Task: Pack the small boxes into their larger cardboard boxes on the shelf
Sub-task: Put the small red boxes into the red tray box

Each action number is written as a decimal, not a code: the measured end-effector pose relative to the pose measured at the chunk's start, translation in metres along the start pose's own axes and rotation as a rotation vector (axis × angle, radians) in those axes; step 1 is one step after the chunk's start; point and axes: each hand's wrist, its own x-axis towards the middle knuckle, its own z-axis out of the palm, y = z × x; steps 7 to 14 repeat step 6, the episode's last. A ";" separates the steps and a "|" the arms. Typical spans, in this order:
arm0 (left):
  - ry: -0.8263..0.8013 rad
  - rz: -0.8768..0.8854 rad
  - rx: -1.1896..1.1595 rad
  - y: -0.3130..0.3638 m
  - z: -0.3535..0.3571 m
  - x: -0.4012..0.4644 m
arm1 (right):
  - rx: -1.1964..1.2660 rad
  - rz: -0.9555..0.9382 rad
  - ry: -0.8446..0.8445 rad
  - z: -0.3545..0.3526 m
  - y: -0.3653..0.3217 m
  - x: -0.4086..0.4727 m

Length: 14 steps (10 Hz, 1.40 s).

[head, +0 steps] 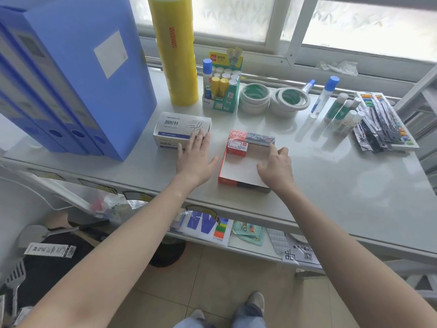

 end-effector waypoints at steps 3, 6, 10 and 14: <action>0.026 0.029 -0.036 -0.008 -0.006 -0.007 | 0.028 0.008 0.029 0.001 -0.003 -0.006; 0.179 0.135 -0.121 -0.007 -0.029 -0.029 | 0.044 -0.074 0.205 -0.015 -0.010 -0.033; 0.179 0.135 -0.121 -0.007 -0.029 -0.029 | 0.044 -0.074 0.205 -0.015 -0.010 -0.033; 0.179 0.135 -0.121 -0.007 -0.029 -0.029 | 0.044 -0.074 0.205 -0.015 -0.010 -0.033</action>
